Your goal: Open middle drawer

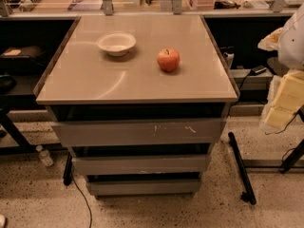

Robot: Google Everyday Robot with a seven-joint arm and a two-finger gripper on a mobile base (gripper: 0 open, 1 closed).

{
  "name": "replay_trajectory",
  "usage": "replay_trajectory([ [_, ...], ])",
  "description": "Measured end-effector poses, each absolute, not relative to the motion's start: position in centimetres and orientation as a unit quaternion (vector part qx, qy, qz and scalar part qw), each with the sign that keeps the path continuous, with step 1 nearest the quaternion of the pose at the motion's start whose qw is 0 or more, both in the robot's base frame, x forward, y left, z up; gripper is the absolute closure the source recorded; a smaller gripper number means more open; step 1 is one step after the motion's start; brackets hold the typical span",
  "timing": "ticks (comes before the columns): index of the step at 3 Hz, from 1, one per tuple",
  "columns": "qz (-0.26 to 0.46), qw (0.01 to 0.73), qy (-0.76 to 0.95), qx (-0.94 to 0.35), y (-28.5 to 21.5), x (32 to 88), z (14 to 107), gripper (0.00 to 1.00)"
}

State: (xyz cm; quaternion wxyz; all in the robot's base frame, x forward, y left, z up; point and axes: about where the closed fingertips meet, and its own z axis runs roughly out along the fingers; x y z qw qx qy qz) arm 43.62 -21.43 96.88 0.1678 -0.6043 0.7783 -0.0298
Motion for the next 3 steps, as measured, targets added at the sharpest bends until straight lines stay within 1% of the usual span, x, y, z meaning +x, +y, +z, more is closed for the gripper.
replay_trajectory([
  [1,-0.010,0.180,0.772,-0.609,-21.2,43.0,94.0,0.00],
  [3,0.033,0.249,0.731,-0.634,-20.5,41.0,85.1,0.00],
])
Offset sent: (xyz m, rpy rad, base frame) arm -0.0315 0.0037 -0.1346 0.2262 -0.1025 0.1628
